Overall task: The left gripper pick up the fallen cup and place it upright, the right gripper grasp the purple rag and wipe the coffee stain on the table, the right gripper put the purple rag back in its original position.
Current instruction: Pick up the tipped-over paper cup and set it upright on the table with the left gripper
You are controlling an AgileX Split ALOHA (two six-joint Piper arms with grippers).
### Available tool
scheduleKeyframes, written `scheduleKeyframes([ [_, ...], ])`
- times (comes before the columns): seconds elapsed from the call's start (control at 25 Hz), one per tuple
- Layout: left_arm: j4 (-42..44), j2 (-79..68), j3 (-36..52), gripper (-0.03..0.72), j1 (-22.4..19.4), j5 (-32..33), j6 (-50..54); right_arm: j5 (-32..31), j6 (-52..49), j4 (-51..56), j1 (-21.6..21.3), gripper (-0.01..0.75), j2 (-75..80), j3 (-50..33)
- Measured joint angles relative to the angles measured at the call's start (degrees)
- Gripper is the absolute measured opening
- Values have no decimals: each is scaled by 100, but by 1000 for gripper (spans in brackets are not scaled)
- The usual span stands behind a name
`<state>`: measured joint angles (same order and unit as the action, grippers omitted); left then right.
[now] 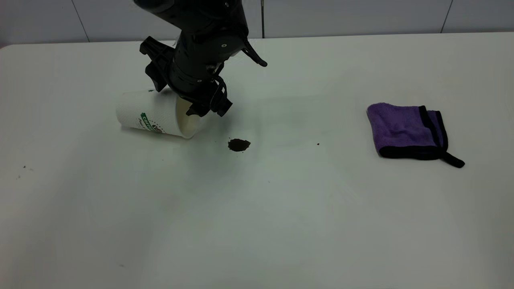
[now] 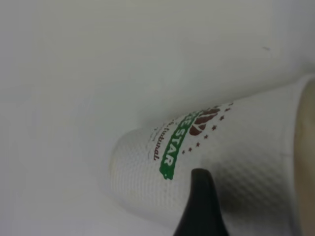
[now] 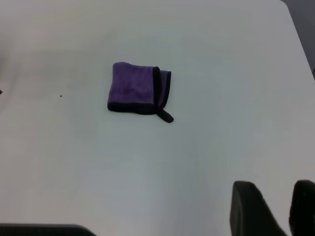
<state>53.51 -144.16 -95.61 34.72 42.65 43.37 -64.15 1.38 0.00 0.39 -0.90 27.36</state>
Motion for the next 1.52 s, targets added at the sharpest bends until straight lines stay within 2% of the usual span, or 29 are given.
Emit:
scheduleKeyframes([
  [0.12, 458, -102, -6, 557, 0, 167, 41, 0, 0, 0, 0, 239, 0, 0],
  [0.24, 824, -192, -10, 444, -27, 334, 50, 0, 0, 0, 0, 239, 0, 0],
  [0.44, 1238, -167, -18, 95, -49, 701, -58, 0, 0, 0, 0, 239, 0, 0],
  [0.52, 1248, -25, -90, 31, -42, 815, -299, 0, 0, 0, 0, 239, 0, 0],
  [0.6, 1033, 203, -297, 16, -42, 876, -633, 0, 0, 0, 0, 239, 0, 0],
  [0.72, 125, 742, -779, 12, -150, 920, -1469, 0, 0, 0, 0, 239, 0, 0],
  [0.88, -2006, 1324, -1492, 12, -581, 920, -2983, 0, 0, 0, 0, 239, 0, 0],
  [1.08, -4628, 1448, -1884, 12, -1397, 954, -4690, 0, 0, 0, 0, 239, 0, 0],
  [1.36, -6598, 1053, -1889, 12, -2333, 898, -6068, 0, 0, 0, 0, 239, 0, 0],
  [1.52, -7259, 630, -1889, 13, -2672, 791, -6621, 0, 0, 0, 0, 239, 0, 0],
])
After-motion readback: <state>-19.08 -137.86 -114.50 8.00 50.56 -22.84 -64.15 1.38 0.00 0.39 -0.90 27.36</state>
